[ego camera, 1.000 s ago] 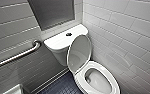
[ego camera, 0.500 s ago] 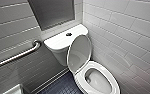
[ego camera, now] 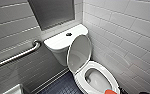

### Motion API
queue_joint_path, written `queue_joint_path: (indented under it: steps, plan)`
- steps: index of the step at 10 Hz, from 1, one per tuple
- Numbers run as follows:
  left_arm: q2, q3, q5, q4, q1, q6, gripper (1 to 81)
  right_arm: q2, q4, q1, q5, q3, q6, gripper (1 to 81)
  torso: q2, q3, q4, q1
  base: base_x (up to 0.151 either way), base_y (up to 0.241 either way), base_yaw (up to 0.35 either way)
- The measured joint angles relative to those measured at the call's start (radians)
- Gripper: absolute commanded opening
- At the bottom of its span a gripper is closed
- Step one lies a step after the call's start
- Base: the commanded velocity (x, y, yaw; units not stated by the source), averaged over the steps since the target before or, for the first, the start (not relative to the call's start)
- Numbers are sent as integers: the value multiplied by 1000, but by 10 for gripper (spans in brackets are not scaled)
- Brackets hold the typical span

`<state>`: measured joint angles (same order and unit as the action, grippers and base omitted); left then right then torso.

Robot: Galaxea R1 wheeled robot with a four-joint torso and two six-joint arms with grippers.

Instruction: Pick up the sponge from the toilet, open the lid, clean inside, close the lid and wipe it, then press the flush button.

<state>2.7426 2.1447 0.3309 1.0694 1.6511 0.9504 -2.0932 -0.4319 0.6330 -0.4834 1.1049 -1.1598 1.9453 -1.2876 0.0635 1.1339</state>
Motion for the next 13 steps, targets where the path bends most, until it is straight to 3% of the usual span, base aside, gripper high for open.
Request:
queue_joint_path:
  steps: [4,7,9,13]
  plan:
    - [0,1,0,0,0,0,811,-96,-49,-98,-132,-11,-91,10,0,0,0,0,0,0,0]
    - [0,1,0,-1,0,0,811,-193,-82,-181,-152,1,-112,10,0,0,0,0,0,0,0]
    - [0,1,0,-1,0,0,811,-290,-96,-239,-117,121,-117,10,0,0,0,0,0,0,0]
    - [0,2,0,-1,2,1,811,-470,-118,-266,64,376,-117,10,0,0,0,0,0,0,0]
